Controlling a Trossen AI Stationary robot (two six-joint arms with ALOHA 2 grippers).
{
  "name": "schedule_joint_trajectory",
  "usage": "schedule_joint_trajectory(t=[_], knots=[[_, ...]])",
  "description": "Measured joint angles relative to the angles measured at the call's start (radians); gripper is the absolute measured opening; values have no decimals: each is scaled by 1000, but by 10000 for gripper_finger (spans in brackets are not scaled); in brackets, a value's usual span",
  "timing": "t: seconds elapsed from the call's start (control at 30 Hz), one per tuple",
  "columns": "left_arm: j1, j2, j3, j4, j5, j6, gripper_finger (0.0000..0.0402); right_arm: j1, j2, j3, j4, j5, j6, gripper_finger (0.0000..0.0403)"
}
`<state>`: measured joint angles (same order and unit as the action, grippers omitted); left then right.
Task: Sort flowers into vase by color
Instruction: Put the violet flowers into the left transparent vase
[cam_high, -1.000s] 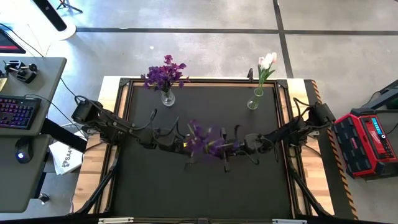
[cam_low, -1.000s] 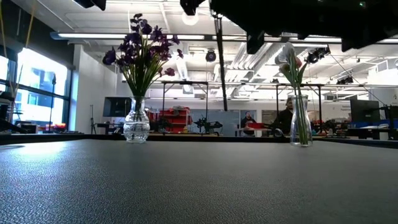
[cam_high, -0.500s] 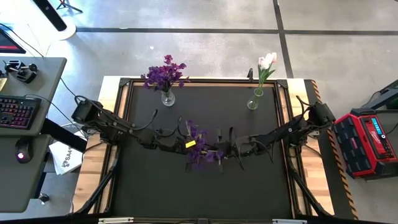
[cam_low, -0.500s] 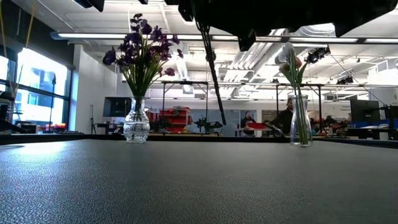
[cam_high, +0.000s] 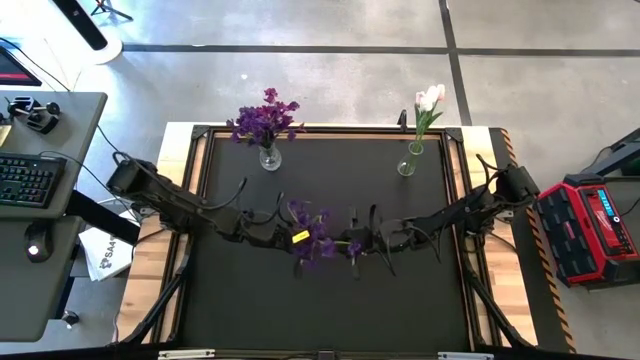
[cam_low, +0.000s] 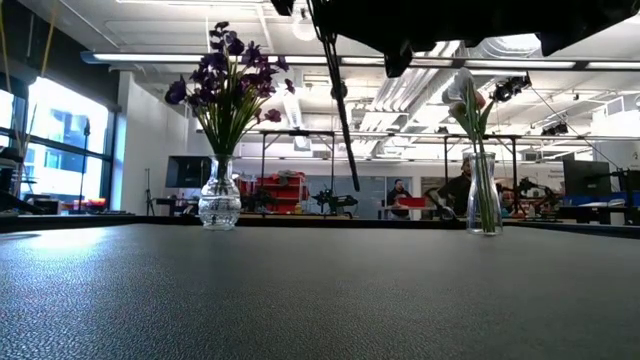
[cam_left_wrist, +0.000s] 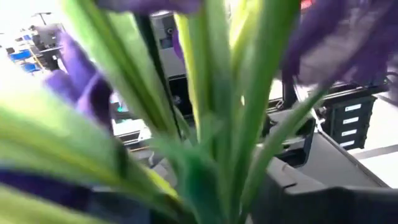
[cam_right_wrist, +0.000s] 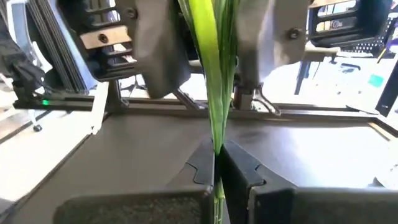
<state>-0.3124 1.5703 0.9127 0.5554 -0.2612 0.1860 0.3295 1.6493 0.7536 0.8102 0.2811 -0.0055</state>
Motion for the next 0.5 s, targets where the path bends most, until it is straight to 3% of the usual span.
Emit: schedule_joint_trajectory(t=[0.3, 0.5], knots=[[-5, -33, 0, -46, -4, 2, 30, 0, 0, 0, 31, 2, 6, 8], [-16, -45, 0, -116, -19, 7, 4, 0, -21, 0, -10, 17, 32, 92]])
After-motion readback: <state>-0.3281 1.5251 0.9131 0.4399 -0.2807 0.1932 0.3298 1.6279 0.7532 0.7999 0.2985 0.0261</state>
